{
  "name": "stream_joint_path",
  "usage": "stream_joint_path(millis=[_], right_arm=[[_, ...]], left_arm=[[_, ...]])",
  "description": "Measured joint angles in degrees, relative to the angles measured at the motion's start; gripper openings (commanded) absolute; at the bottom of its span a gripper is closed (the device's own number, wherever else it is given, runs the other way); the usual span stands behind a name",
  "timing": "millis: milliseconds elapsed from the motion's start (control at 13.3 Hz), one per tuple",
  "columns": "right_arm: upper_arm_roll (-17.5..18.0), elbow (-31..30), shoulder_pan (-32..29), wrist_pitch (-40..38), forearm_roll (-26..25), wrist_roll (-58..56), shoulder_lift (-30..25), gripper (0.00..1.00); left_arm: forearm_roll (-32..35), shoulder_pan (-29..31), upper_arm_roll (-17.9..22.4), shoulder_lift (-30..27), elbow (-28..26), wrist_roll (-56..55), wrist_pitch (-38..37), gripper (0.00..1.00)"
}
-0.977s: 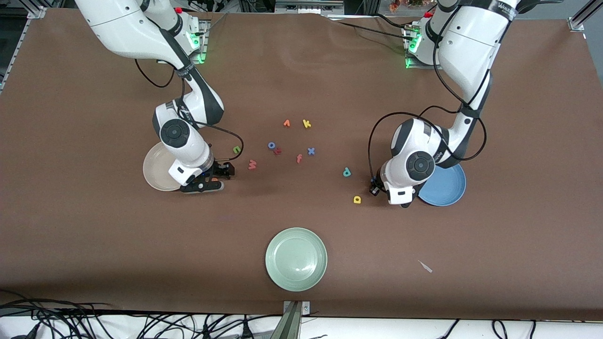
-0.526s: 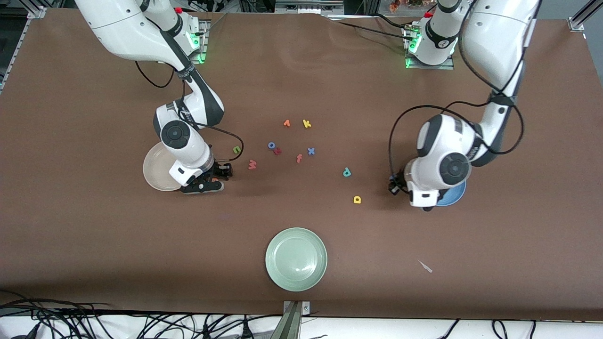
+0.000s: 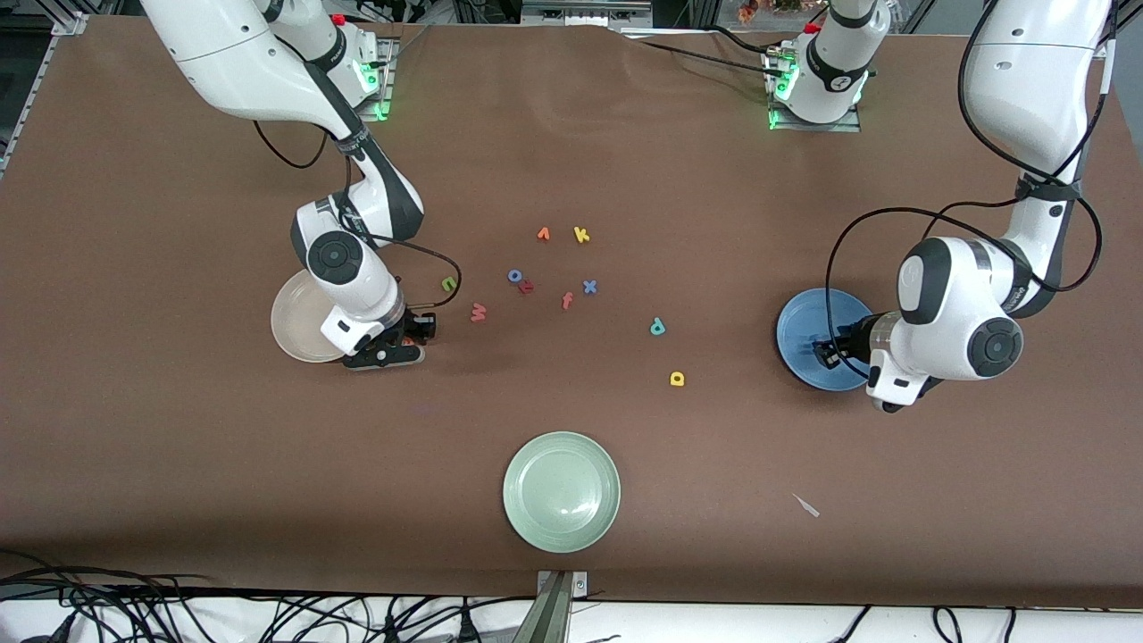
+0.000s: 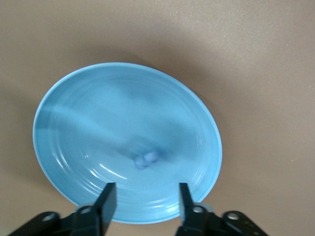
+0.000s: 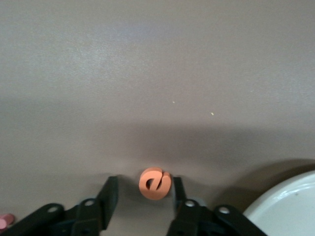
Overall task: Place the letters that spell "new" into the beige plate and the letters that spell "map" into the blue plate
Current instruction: 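Drop the m on the blue plate while the right gripper grasps the e, then drop the orange e on the white plate while the left gripper grasps the p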
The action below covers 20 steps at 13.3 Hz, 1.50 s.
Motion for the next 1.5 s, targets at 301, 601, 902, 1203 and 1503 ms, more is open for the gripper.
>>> stream_joint_path(millis=[301,601,902,1203,1503], right_arm=[[-0.1,0.0,0.0,0.0,-0.6,0.0,0.0,0.26],[-0.1,0.2,0.0,0.0,-0.9,-0.1,0.0,0.19],[-0.7,1.6,-0.1,-3.7,-1.4,-2.1,-2.2,0.19],[-1.2,1.4,-2.9,-13.5,-1.4,-9.3,-9.3,0.21],[-1.3,-7.9,-7.4,-13.1,-1.4,-13.0,-14.8,0.81]], left_arm=[[0.0,-1.0,-5.8,0.0,0.5,-4.4,0.0,1.0],[0.0,-1.8,-14.1,-0.2,0.9,-12.9,0.2,1.0],[0.0,-8.5,-16.3,0.5,0.6,-17.4,7.4,1.0],[8.4,-13.2,-16.0,4.6,0.2,-20.4,15.2,1.0],[11.0,-13.8,-15.7,7.4,0.2,-20.4,17.4,0.91]])
